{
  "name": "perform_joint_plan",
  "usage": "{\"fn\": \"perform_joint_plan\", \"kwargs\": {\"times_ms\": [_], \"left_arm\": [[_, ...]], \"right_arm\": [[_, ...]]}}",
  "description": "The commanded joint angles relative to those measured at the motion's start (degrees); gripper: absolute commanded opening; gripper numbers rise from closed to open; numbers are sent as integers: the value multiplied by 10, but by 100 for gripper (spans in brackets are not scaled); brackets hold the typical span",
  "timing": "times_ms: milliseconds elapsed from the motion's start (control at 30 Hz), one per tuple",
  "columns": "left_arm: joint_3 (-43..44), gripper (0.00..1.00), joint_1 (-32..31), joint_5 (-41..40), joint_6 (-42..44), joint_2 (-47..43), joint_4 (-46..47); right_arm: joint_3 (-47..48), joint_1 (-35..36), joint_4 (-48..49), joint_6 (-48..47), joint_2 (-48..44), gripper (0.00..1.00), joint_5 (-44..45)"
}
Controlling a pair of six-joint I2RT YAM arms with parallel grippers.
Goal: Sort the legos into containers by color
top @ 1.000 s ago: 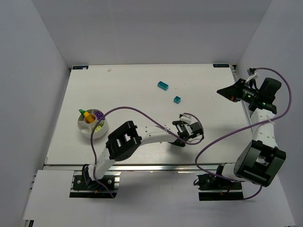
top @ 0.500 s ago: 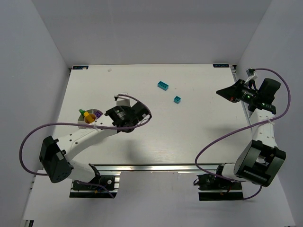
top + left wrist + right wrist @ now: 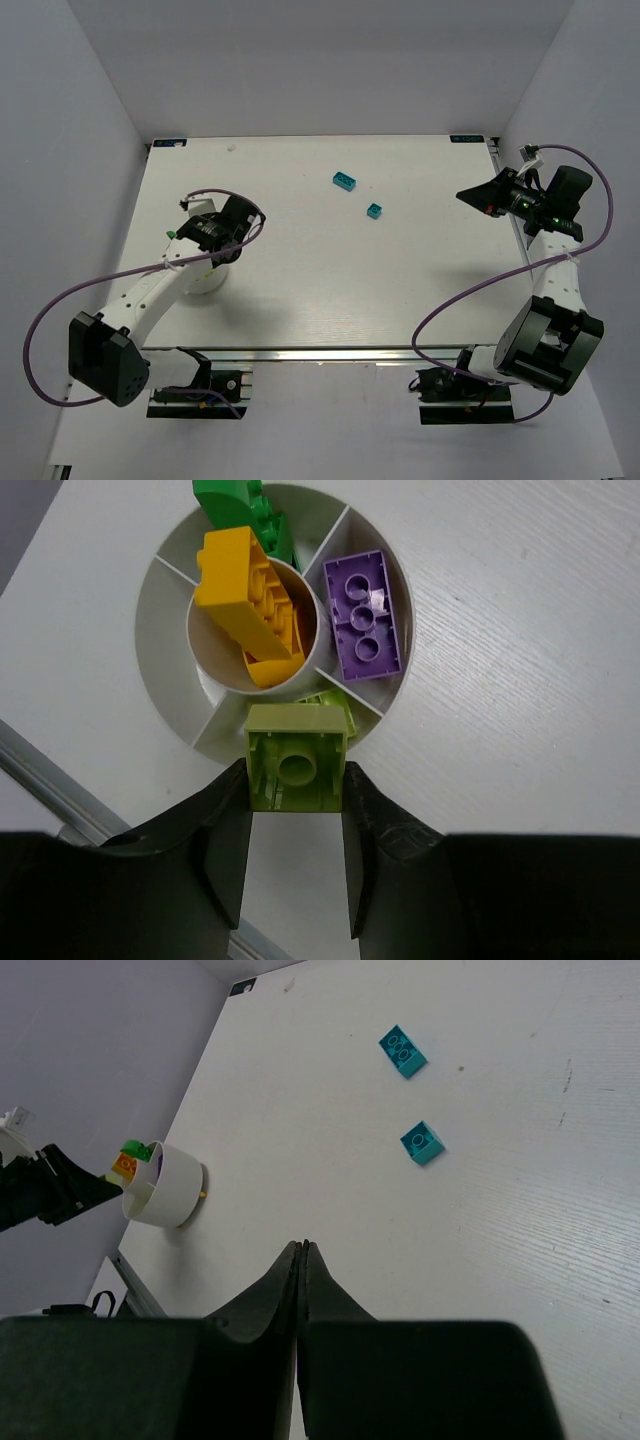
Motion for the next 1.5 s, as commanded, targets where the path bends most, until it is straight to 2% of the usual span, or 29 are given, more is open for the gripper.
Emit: {"fn": "perform_joint_plan", "kwargs": {"times_ms": [0,167,333,367,400,433,567,700,733,1167,1267,1367,1400,1433,1467], "left_arm": [[-15,0,30,18,23,3,48],[-34,0,54,42,30,15,79],[-46,6,66,48,36,6,89],[-53,10,71,49,36,1,90],[-56,23,71,51,36,0,91],[-60,28,71,53,36,-2,93],[-81,44,76,62,30,-13,99],[-90,51,76,66,29,-18,100],[-90,57,76,67,28,-18,100],[-72,67,69,66,23,-49,82],[-44,65,63,82,50,-92,82],[-38,49,63,143,117,-153,119],[-47,38,63,167,137,-172,160],[-54,16,63,230,182,-191,180],[-64,8,63,263,208,-207,202]], "right_arm": [[-4,1,27,1,-7,0,-13],[-4,0,27,0,-7,0,-11],[-4,1,26,-1,-3,0,-13],[-4,1,27,-2,-1,0,-12],[-4,1,26,-1,-1,0,-12],[-4,1,27,-2,-1,0,-12],[-4,0,27,-2,0,0,-13],[-5,0,27,-2,1,0,-12],[-5,0,27,-2,1,0,-11],[-5,3,26,-4,1,0,-19],[-6,7,32,-31,1,0,-62],[-7,23,32,-74,0,26,-103],[-7,29,27,-89,-1,43,-102],[-2,56,0,-143,-5,51,-88],[3,67,-19,-171,-5,57,-69]]}}
